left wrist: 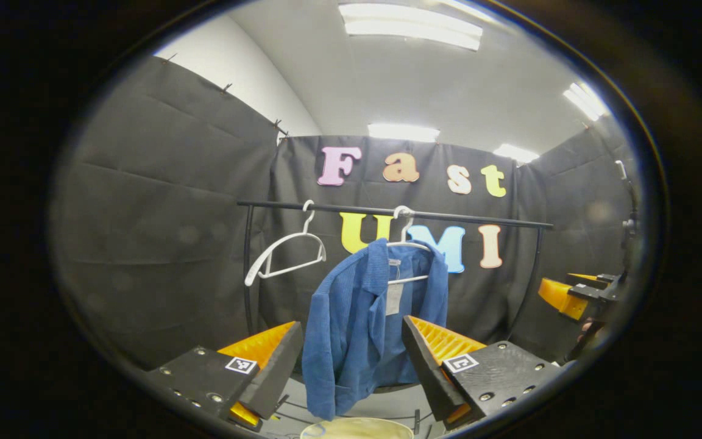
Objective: Grasp the clothes on the hanger with both hands and then place them into the laundry hamper below.
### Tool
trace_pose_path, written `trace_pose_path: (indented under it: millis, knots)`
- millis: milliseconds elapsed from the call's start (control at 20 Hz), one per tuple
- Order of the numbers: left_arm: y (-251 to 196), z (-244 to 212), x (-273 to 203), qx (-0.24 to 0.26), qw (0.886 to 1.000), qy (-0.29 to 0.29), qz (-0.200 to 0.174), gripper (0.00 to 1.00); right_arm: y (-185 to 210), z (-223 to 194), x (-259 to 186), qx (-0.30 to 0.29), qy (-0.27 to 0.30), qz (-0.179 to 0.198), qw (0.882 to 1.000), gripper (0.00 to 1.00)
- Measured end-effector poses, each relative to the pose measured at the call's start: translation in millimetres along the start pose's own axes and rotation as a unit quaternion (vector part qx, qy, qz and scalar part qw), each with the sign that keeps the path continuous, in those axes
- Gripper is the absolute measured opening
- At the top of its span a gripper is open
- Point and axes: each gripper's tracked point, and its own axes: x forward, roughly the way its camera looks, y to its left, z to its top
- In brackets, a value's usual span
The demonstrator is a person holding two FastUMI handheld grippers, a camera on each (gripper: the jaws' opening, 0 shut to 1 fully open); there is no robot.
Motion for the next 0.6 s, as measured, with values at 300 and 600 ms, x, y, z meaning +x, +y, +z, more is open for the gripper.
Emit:
trace_pose_path:
  millis: [300,600]
  knots:
    - [20.9,-10.4,-7.6,-0.028,1.000,0.002,-0.010,0.94,33.5,7.8,1.4,0.002,-0.001,0.009,1.000,0.97]
    - [3.5,-15.7,24.4,-0.032,0.999,0.017,-0.003,0.94,25.1,-10.7,38.6,0.022,0.011,0.021,0.999,0.97]
